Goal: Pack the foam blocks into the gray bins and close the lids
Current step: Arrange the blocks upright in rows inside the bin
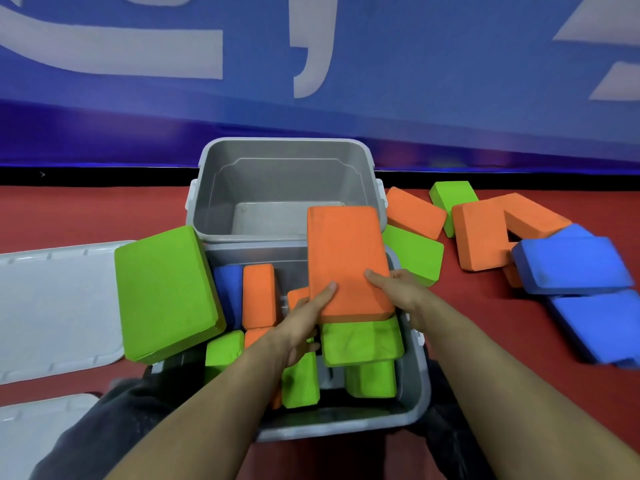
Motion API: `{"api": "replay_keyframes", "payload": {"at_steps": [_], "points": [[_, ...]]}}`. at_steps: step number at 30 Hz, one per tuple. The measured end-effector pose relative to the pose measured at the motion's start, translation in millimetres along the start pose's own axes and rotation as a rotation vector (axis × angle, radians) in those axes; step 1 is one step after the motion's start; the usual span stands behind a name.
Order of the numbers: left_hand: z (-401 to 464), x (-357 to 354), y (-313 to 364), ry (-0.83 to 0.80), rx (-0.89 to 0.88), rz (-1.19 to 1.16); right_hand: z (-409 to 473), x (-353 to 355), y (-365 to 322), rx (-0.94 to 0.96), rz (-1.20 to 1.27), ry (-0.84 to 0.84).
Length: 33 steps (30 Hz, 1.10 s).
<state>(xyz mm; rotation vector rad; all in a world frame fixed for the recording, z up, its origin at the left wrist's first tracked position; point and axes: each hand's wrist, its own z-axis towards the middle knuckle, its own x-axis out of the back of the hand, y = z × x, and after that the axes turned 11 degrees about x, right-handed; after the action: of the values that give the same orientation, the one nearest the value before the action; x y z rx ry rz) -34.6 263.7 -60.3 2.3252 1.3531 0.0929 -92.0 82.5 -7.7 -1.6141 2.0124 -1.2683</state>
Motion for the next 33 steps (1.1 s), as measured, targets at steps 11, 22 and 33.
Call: {"api": "replay_keyframes", "payload": {"at_steps": [11,22,33], "points": [[-18,9,11,0.004,-0.177,-0.072,-5,-12,-8,0.111,0.096,0.023],[-97,99,36,0.234,-0.433,-0.113,-28,-101,-42,0.472,0.116,-0.107],[-151,184,22,0.433,-0.449,-0.174,-40,-205,-89,0.539,0.04,-0.182]]}}
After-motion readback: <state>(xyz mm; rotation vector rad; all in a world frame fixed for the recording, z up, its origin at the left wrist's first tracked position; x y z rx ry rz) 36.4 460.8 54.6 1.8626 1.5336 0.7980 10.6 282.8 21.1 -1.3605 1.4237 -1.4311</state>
